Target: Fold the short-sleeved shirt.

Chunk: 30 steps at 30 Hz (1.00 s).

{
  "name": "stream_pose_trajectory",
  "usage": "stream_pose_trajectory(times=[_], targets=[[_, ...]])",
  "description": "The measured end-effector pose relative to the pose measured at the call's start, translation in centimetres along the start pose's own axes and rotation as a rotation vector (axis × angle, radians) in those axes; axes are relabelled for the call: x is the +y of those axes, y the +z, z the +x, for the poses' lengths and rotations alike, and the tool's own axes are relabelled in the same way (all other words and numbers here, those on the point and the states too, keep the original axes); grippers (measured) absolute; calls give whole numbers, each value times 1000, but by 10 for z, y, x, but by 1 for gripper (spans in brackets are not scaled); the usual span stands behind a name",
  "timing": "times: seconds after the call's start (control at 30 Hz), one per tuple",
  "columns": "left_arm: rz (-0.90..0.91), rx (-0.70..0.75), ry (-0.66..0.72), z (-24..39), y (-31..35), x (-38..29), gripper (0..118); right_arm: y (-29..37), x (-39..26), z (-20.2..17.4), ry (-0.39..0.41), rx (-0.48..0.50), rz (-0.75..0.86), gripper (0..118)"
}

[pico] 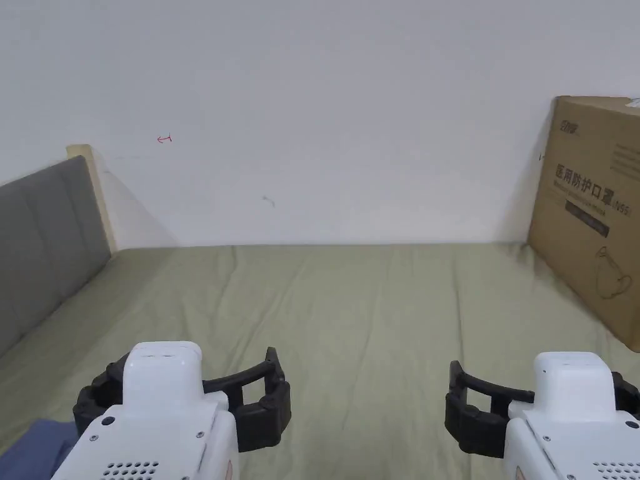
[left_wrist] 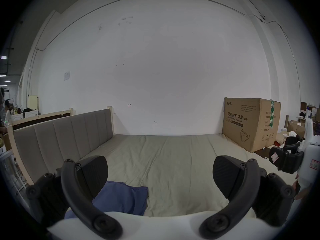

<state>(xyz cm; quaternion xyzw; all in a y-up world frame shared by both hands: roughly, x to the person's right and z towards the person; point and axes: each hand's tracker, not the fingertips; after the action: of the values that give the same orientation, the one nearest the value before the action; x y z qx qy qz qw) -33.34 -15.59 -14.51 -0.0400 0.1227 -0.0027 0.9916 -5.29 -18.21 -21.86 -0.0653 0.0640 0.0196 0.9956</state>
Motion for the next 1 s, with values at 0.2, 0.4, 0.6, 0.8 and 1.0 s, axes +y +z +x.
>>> stream_pose_trajectory(times=[0.2, 0.4, 0.6, 0.8, 1.0], targets=[[-5, 2, -6, 2, -1, -1, 118, -2, -1, 3, -19, 6, -11, 118], [-12, 3, -10, 3, -2, -2, 118, -3, -4, 4, -26, 2, -24, 118], [-21, 4, -7, 2, -3, -3, 118, -4, -6, 4, -19, 6, -31, 118], [-25, 6, -15, 2, -3, -4, 118, -5, -7, 4, -15, 5, -34, 118], [-33, 7, -19, 3, -5, -5, 118, -5, -7, 5, -14, 2, -40, 118]])
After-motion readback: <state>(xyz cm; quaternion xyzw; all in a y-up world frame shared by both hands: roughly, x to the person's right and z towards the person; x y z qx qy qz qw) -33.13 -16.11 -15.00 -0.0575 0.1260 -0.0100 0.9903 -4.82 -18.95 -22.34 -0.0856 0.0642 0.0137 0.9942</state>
